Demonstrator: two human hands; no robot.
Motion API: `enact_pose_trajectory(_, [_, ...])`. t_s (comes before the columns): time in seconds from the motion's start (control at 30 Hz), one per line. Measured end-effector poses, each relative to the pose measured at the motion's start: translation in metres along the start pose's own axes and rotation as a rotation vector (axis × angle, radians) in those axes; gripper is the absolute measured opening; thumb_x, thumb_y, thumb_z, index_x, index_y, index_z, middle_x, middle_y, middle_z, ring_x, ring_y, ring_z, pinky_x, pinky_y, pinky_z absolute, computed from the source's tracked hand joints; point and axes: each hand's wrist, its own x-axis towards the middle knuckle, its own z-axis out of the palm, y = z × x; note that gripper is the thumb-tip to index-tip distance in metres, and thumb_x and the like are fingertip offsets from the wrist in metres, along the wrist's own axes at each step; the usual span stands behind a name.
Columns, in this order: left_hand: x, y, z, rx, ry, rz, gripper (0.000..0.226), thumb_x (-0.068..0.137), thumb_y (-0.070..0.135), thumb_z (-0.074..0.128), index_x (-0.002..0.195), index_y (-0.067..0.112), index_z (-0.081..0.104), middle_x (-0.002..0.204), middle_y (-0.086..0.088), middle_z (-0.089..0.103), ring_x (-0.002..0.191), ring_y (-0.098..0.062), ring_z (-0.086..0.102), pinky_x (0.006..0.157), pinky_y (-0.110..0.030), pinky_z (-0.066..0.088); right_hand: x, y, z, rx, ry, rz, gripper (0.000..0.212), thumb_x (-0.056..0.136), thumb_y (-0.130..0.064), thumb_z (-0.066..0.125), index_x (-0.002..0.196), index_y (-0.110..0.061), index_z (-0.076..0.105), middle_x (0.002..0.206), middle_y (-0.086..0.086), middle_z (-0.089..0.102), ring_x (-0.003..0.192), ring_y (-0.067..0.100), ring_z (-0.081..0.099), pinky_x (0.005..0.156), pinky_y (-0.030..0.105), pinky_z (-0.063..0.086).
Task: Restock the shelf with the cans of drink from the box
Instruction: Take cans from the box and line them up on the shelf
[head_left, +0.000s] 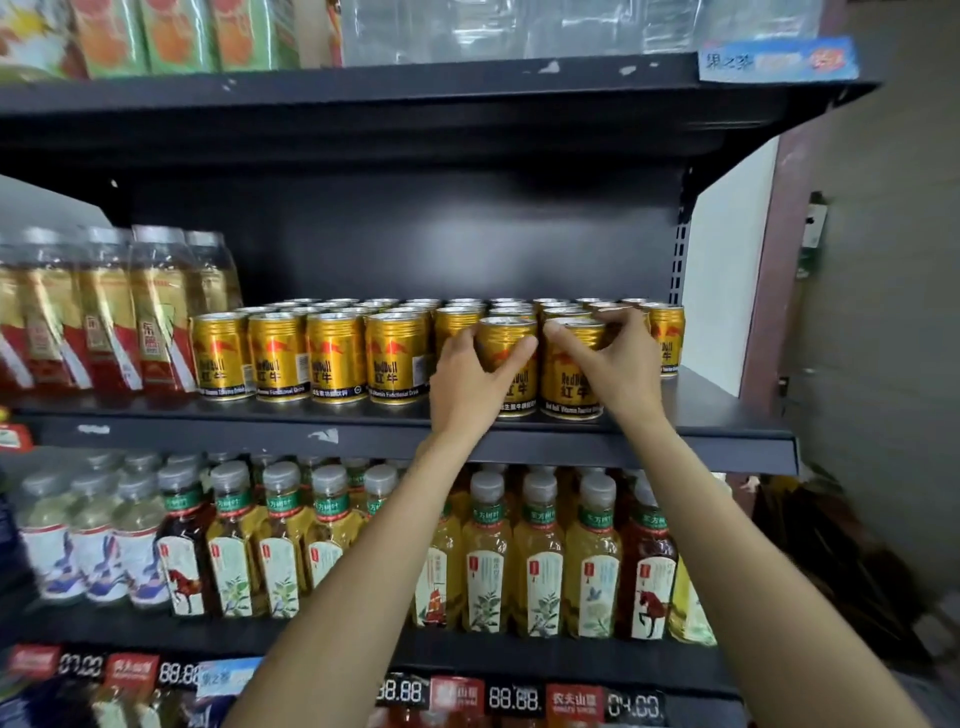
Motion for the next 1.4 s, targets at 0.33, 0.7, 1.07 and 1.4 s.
enact_pose_trajectory(0.33, [-0.001, -0.021, -0.019, 0.509, 0.106, 0.455, 0.088, 0.072, 0.067, 0.061, 0.141, 0.020, 0.035, 0.140, -0.003, 0.042, 0.128, -0.022, 0.038, 0.106, -0.038, 0.027, -0.034, 0.012, -0.003, -0.302, -0.035, -0.180, 0.085, 0.077, -0.040, 0.071, 0.144, -0.018, 0.024, 0.135, 0.009, 0.052, 0.117, 0.028, 0.054, 0.090, 0.044, 0.049])
enact_pose_trajectory(0.7, [0.017, -0.056, -0.053, 0.729, 0.188, 0.476, 0.086, 0.072, 0.075, 0.047, 0.136, 0.019, 0.044, 0.135, -0.001, 0.053, 0.136, -0.022, 0.031, 0.112, -0.059, -0.002, -0.038, -0.012, 0.044, -0.305, -0.034, -0.139, 0.084, 0.079, -0.042, 0.070, 0.144, -0.020, 0.022, 0.135, 0.008, 0.050, 0.116, 0.029, 0.055, 0.089, 0.042, 0.046])
enact_pose_trajectory(1.07, [0.027, -0.066, -0.050, 0.612, -0.004, 0.416, 0.096, 0.078, 0.072, 0.045, 0.150, 0.021, 0.007, 0.159, 0.001, -0.001, 0.143, -0.018, -0.017, 0.117, -0.051, 0.000, -0.019, -0.013, 0.046, -0.427, -0.142, -0.204, 0.089, 0.077, -0.045, 0.071, 0.143, -0.010, 0.022, 0.138, 0.014, 0.046, 0.117, 0.032, 0.054, 0.085, 0.039, 0.049])
enact_pose_trajectory(1.4, [0.028, -0.064, -0.052, 0.652, -0.124, 0.397, 0.097, 0.079, 0.074, 0.035, 0.147, 0.024, -0.013, 0.155, -0.002, -0.023, 0.135, -0.020, -0.035, 0.112, -0.055, -0.014, -0.024, -0.012, 0.040, -0.318, -0.221, -0.208, 0.092, 0.081, -0.035, 0.069, 0.148, -0.010, 0.012, 0.136, 0.015, 0.049, 0.117, 0.029, 0.054, 0.091, 0.036, 0.047])
